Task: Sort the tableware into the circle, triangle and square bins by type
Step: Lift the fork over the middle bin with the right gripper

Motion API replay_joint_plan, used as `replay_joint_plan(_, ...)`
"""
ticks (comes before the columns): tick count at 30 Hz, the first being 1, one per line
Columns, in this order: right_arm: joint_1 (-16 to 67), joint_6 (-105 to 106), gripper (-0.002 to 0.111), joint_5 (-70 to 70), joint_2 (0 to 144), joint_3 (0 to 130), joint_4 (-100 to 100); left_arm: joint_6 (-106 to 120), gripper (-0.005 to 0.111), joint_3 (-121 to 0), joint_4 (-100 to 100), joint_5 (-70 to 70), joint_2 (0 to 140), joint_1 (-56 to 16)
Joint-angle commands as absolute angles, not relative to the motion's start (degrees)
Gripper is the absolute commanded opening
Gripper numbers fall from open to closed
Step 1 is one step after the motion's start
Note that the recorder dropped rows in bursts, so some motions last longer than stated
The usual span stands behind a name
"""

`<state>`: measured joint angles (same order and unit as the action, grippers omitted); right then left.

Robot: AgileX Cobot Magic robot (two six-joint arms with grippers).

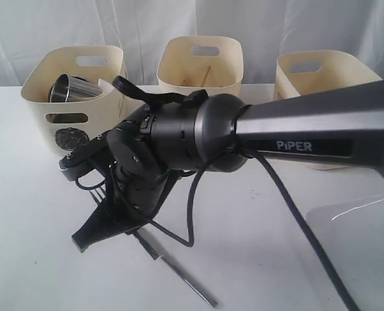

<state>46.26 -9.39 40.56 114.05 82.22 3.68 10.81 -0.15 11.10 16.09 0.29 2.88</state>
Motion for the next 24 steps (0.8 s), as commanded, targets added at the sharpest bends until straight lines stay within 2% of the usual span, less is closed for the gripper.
replay_joint_plan(1,46.3,-8.8,0.000,40.0,112.2,82.2,4.0,10.4,0.000,0.0,11.7,16.0,0.1,2.7)
replay_joint_plan(8,45.5,-12.8,0.000,34.6,106.2,82.2,11.7,10.4,0.000,0.0,11.7,16.0,0.1,2.7)
replay_joint_plan(15,39.7,-30.1,0.000,32.8,101.4,82.2,34.1,10.4,0.000,0.0,11.7,16.0,0.1,2.7)
replay_joint_plan(24,29.3,-31.5,0.000,21.7,100.0,82.2,34.3,10.4,0.000,0.0,11.7,16.0,0.1,2.7)
